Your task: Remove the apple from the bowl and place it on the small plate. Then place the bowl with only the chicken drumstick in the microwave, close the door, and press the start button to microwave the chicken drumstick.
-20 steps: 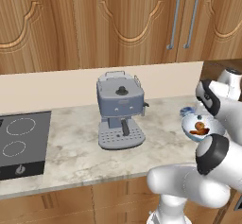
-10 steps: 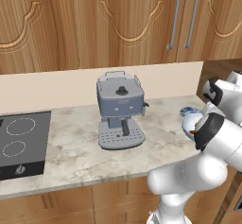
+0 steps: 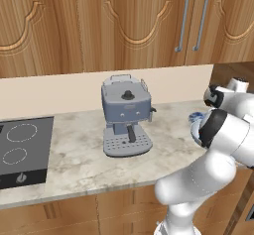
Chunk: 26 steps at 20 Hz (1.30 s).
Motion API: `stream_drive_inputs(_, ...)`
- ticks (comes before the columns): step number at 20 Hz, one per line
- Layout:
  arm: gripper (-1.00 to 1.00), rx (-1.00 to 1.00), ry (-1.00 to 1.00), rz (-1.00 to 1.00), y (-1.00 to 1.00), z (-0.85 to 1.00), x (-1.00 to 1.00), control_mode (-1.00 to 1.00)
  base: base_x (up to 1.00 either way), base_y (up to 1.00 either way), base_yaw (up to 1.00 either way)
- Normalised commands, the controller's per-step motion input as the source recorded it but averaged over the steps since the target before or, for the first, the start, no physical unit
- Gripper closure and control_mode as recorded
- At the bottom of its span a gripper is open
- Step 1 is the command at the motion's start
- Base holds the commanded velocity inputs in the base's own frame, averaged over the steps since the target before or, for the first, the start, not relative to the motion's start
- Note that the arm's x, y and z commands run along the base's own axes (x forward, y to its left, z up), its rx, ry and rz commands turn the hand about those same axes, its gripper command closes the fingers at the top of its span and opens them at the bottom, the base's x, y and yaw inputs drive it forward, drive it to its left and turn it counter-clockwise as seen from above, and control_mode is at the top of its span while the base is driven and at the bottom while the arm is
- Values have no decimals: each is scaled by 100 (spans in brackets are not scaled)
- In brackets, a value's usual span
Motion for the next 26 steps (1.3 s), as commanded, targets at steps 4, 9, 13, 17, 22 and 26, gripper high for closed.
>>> stream_drive_inputs(4, -100, -1, 7, 0, 5, -25, 19, -100, 0, 0, 0)
stream_drive_inputs(9, -100, 0, 3, 0, 0, -17, 4, -100, 0, 0, 0)
stream_drive_inputs(13, -100, 0, 5, 0, 0, -19, 0, -100, 0, 0, 0)
stream_drive_inputs(17, -100, 0, 3, 0, 0, -16, 5, -100, 0, 0, 0)
stream_drive_inputs(22, -100, 0, 4, 0, 0, -8, 8, -100, 0, 0, 0)
stream_drive_inputs(26, -100, 0, 7, 0, 0, -2, 26, -100, 0, 0, 0)
